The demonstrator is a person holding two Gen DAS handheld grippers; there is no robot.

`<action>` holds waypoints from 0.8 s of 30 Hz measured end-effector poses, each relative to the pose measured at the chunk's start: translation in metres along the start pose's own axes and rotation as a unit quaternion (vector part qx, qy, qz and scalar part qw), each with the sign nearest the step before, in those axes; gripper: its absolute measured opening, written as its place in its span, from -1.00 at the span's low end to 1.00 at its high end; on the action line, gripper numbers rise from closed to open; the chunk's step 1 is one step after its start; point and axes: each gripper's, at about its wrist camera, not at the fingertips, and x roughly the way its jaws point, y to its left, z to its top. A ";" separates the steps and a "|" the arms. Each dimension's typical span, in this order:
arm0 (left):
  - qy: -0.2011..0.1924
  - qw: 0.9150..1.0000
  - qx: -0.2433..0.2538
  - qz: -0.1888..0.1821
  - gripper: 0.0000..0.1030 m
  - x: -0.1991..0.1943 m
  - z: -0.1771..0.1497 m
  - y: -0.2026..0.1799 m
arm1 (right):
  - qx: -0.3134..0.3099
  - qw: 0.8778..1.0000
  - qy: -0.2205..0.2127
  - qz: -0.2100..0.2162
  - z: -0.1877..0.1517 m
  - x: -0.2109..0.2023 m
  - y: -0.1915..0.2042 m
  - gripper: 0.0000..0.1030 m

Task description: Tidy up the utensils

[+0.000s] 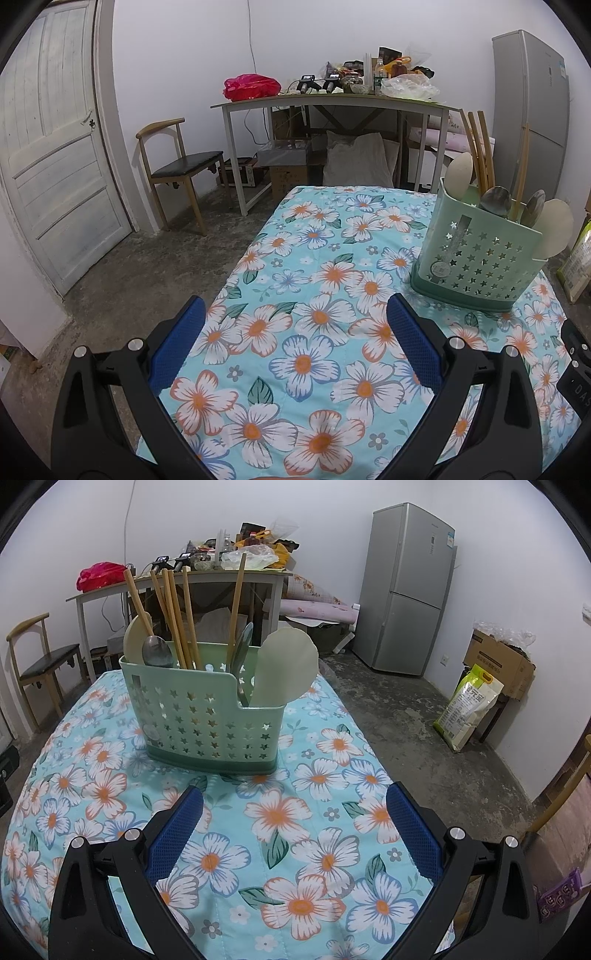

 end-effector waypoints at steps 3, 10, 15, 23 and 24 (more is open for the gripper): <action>0.000 1.000 0.000 0.000 0.84 0.000 0.000 0.000 | 0.000 1.000 0.000 -0.001 0.000 -0.001 -0.001 0.87; 0.000 1.000 0.000 0.000 0.84 -0.001 0.000 0.000 | 0.000 1.000 0.001 0.000 0.000 -0.001 -0.002 0.87; 0.001 1.000 -0.001 0.000 0.84 -0.001 0.000 0.000 | 0.000 1.000 0.000 0.000 0.001 -0.001 0.000 0.87; 0.001 1.000 0.000 0.000 0.84 -0.001 0.001 0.000 | 0.000 1.000 0.000 -0.001 0.001 -0.001 -0.001 0.87; 0.001 1.000 0.000 0.000 0.84 -0.001 0.001 0.000 | 0.000 1.000 -0.001 -0.001 0.001 -0.001 -0.001 0.87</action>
